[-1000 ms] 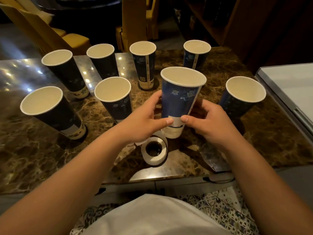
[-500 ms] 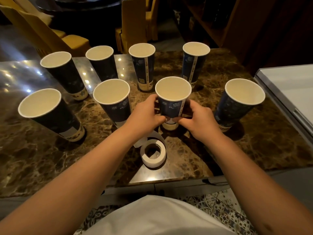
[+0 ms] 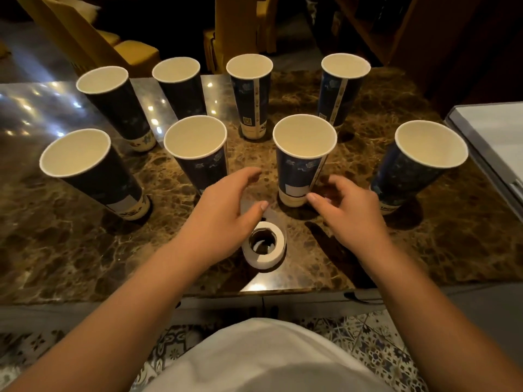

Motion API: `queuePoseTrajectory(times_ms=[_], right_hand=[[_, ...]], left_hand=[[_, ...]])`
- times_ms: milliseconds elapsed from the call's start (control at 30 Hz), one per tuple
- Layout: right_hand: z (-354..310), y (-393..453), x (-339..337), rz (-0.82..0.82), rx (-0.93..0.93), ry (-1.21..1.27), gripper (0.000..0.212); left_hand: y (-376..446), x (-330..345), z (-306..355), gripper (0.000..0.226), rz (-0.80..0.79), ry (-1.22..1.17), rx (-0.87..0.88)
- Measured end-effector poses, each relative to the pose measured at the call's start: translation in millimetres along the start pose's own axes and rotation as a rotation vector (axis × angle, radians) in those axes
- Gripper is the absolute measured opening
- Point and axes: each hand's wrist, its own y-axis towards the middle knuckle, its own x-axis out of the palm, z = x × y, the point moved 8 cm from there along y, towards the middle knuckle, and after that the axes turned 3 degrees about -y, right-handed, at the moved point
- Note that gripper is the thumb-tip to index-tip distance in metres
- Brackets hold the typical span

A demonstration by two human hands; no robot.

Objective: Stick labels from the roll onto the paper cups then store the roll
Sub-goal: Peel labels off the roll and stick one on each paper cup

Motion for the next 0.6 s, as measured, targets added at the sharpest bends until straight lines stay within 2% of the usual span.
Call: queuePoseTrajectory(times_ms=[100, 200, 333, 433, 533, 600], right_hand=[[-6.7, -27.7, 8.8, -0.032, -0.076, 0.032, 0.033], [-10.9, -44.1, 32.8, -0.145, -0.087, 0.036, 0.039], [-19.1, -49.5, 54.7, -0.208, -0.065, 0.047, 0.043], [-22.7, -48.4, 57.4, -0.204, -0.05, 0.01, 0.043], [-27.5, -48.9, 59.0, -0.206, -0.035, -0.04, 0.042], [-33.6, -50.7, 59.3, -0.175, -0.047, -0.063, 0.045]], left_hand=[[-26.8, -4.7, -14.1, 0.053, 0.071, -0.018, 0.002], [-42.9, -0.8, -34.6, 0.054, 0.116, -0.03, -0.038], [-48.7, 13.1, -50.7, 0.053, 0.085, 0.073, -0.112], [-50.3, 9.8, -60.3, 0.033, 0.116, 0.024, -0.183], [-48.7, 6.2, -61.3, 0.013, 0.104, -0.031, -0.111], [-49.2, 2.3, -61.5, 0.01, 0.077, -0.1, -0.07]])
